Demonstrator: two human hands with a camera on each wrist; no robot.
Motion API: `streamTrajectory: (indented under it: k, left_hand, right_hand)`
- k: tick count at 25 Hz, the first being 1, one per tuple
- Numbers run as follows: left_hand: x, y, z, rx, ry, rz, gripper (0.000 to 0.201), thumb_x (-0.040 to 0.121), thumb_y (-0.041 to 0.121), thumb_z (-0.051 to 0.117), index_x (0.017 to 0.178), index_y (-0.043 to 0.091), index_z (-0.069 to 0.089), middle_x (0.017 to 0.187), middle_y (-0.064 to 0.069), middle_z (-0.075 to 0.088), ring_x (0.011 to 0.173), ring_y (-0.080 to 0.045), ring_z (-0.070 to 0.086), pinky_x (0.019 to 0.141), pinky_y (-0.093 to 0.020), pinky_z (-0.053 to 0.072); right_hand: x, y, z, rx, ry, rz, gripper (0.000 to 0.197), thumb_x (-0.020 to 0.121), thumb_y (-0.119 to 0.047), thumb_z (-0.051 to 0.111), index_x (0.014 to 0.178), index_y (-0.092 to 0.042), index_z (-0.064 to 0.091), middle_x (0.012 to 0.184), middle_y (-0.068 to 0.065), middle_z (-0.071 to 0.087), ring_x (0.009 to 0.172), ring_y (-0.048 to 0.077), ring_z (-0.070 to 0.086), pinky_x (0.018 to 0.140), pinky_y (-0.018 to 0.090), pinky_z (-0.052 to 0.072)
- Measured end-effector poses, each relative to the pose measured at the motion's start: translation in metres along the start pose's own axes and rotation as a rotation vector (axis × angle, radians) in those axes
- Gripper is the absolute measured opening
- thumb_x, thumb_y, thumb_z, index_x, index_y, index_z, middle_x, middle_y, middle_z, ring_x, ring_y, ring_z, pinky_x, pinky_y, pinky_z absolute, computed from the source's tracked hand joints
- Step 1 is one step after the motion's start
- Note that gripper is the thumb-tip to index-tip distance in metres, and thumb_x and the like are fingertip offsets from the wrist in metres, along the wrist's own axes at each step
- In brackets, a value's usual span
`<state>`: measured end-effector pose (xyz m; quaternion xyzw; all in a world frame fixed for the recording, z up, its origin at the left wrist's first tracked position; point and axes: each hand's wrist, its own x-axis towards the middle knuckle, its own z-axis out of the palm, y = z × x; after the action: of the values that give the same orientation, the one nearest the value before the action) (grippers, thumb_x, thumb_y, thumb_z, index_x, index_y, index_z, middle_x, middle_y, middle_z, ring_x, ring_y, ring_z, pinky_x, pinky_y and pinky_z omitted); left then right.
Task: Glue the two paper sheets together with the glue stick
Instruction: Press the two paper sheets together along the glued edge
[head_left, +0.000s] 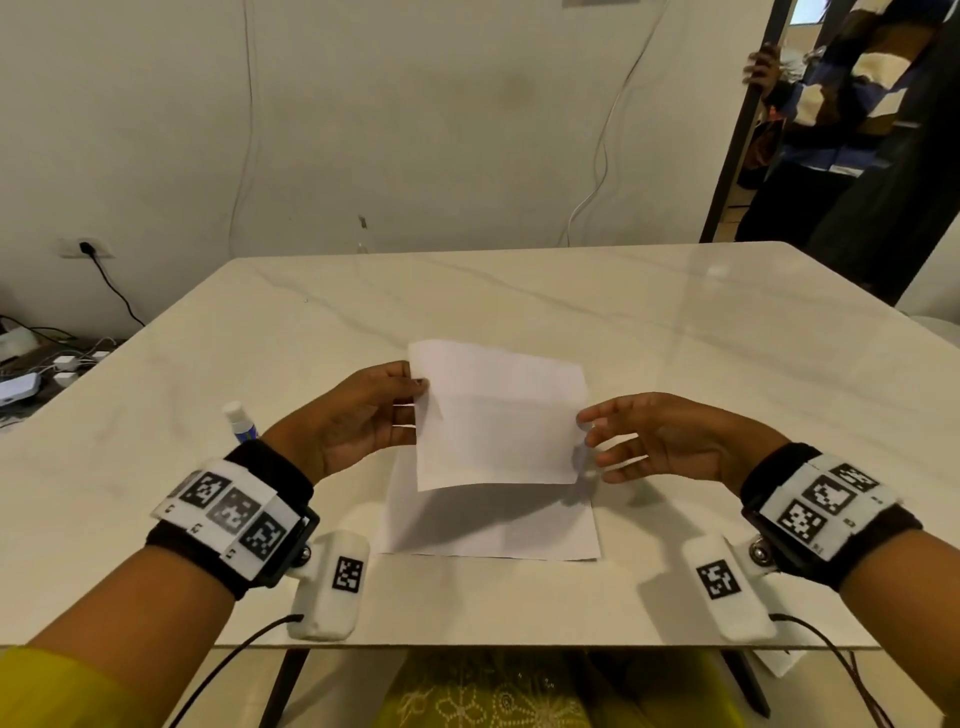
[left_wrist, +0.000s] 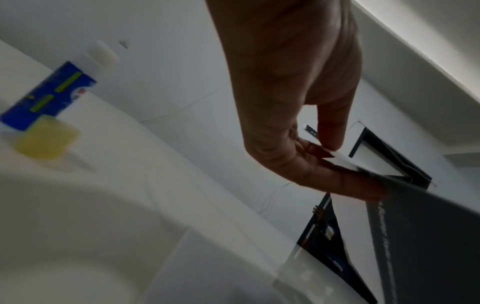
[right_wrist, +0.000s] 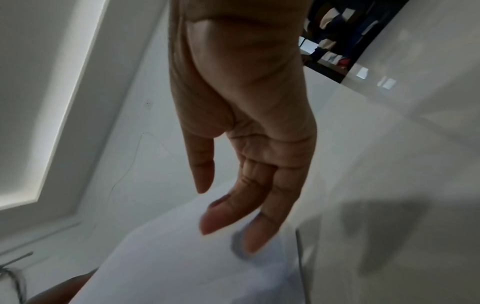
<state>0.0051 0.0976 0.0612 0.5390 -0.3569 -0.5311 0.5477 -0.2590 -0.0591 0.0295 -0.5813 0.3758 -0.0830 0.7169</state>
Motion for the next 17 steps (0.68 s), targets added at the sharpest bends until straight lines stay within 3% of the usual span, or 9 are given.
streamTrajectory:
  k: [2, 4, 7, 9, 13, 15, 17]
  left_hand:
    - [-0.004, -0.006, -0.006, -0.048, 0.005, -0.008, 0.019, 0.088, 0.008, 0.052, 0.106, 0.007, 0.059, 0.084, -0.002, 0.070, 0.066, -0.011, 0.069, 0.059, -0.026, 0.058]
    - [-0.009, -0.002, -0.005, -0.091, -0.034, 0.050, 0.026, 0.081, 0.008, 0.057, 0.107, 0.008, 0.059, 0.085, -0.002, 0.069, 0.068, -0.011, 0.068, 0.060, -0.027, 0.057]
    - [-0.013, 0.014, 0.005, -0.125, -0.121, 0.159, 0.026, 0.079, 0.010, 0.059, 0.104, 0.015, 0.066, 0.088, 0.000, 0.070, 0.076, -0.011, 0.067, 0.067, -0.027, 0.058]
    - [-0.013, 0.024, 0.013, -0.138, -0.173, 0.198, 0.029, 0.077, 0.016, 0.060, 0.104, 0.017, 0.068, 0.093, -0.001, 0.067, 0.080, -0.013, 0.064, 0.070, -0.027, 0.057]
    - [-0.007, 0.025, 0.017, -0.083, -0.155, 0.188, 0.028, 0.080, 0.017, 0.053, 0.106, 0.013, 0.063, 0.089, -0.001, 0.066, 0.076, -0.012, 0.062, 0.066, -0.025, 0.056]
    - [-0.006, 0.018, 0.010, -0.094, -0.104, 0.160, 0.023, 0.080, 0.016, 0.052, 0.099, 0.014, 0.065, 0.083, 0.001, 0.068, 0.071, -0.011, 0.064, 0.063, -0.025, 0.057]
    - [-0.007, 0.010, -0.001, -0.087, -0.022, 0.113, 0.012, 0.081, 0.012, 0.057, 0.083, 0.017, 0.068, 0.073, 0.003, 0.067, 0.064, -0.009, 0.064, 0.059, -0.024, 0.056]
  right_hand:
    - [0.004, -0.001, 0.009, -0.116, 0.121, -0.029, 0.019, 0.086, -0.014, 0.061, 0.104, -0.011, 0.061, 0.093, 0.002, 0.066, 0.076, 0.019, 0.064, 0.073, 0.034, 0.055]
    - [0.008, -0.004, 0.015, -0.205, 0.217, -0.084, 0.032, 0.084, -0.028, 0.063, 0.112, -0.014, 0.056, 0.106, -0.002, 0.061, 0.093, 0.018, 0.057, 0.082, 0.033, 0.049]
    - [0.015, -0.010, 0.025, -0.139, 0.165, -0.095, 0.045, 0.085, -0.039, 0.057, 0.123, -0.016, 0.051, 0.122, 0.006, 0.056, 0.105, 0.021, 0.054, 0.091, 0.036, 0.045]
    - [0.019, -0.013, 0.034, -0.061, 0.076, -0.061, 0.048, 0.086, -0.045, 0.051, 0.123, -0.014, 0.050, 0.114, 0.008, 0.061, 0.100, 0.023, 0.058, 0.094, 0.039, 0.045]
    - [0.018, -0.014, 0.042, 0.090, -0.071, -0.028, 0.044, 0.077, -0.048, 0.053, 0.102, -0.013, 0.062, 0.086, 0.003, 0.070, 0.073, 0.019, 0.068, 0.071, 0.032, 0.055]
    - [0.017, -0.011, 0.041, 0.102, -0.036, -0.049, 0.025, 0.084, -0.035, 0.053, 0.095, -0.016, 0.066, 0.079, 0.000, 0.069, 0.065, 0.016, 0.067, 0.063, 0.028, 0.055]
    - [0.018, -0.007, 0.036, 0.104, 0.043, -0.075, 0.013, 0.089, -0.018, 0.053, 0.092, -0.017, 0.066, 0.079, -0.001, 0.066, 0.060, 0.013, 0.065, 0.059, 0.025, 0.054]
